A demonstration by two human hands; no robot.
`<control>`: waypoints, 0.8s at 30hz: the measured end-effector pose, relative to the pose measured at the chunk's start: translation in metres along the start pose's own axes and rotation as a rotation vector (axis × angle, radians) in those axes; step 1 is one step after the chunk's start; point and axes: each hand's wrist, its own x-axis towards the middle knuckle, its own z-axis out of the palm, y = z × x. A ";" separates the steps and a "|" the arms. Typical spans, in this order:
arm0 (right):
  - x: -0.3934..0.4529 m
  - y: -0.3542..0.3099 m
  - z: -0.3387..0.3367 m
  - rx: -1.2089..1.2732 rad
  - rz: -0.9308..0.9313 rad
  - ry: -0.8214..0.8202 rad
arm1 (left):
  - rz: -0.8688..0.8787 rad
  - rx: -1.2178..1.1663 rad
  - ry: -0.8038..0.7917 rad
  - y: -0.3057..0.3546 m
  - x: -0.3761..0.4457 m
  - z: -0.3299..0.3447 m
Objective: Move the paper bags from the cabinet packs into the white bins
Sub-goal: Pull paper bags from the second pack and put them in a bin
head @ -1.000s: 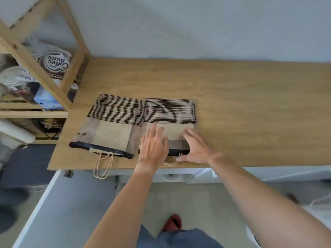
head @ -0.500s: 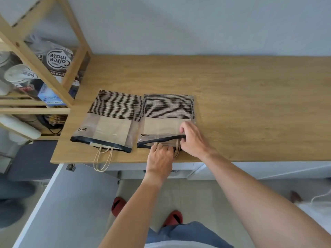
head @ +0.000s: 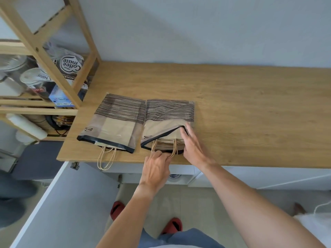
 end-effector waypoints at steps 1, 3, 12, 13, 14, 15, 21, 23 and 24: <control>-0.002 0.001 0.002 -0.018 0.004 0.003 | -0.032 -0.053 0.020 0.001 -0.001 0.000; -0.005 0.003 0.006 -0.054 0.023 0.018 | -0.056 -0.099 0.057 0.002 0.000 -0.002; -0.009 0.005 0.010 -0.069 0.022 0.041 | -0.067 -0.252 0.226 -0.007 -0.017 -0.007; -0.009 0.007 0.009 -0.041 0.021 0.002 | -0.085 -0.307 0.263 -0.007 -0.018 -0.009; -0.008 0.008 0.007 0.007 0.028 -0.048 | -0.106 -0.357 0.296 -0.007 -0.018 -0.010; -0.006 0.010 0.004 0.069 0.039 -0.100 | -0.126 -0.386 0.318 -0.008 -0.018 -0.011; 0.006 0.012 -0.006 0.190 0.039 -0.166 | -0.134 -0.428 0.315 -0.011 -0.013 -0.015; 0.007 0.010 -0.001 0.117 0.010 -0.076 | -0.091 -0.442 0.320 -0.003 -0.012 -0.018; 0.006 0.008 0.002 0.068 0.001 -0.030 | -0.064 -0.441 0.329 0.000 -0.011 -0.020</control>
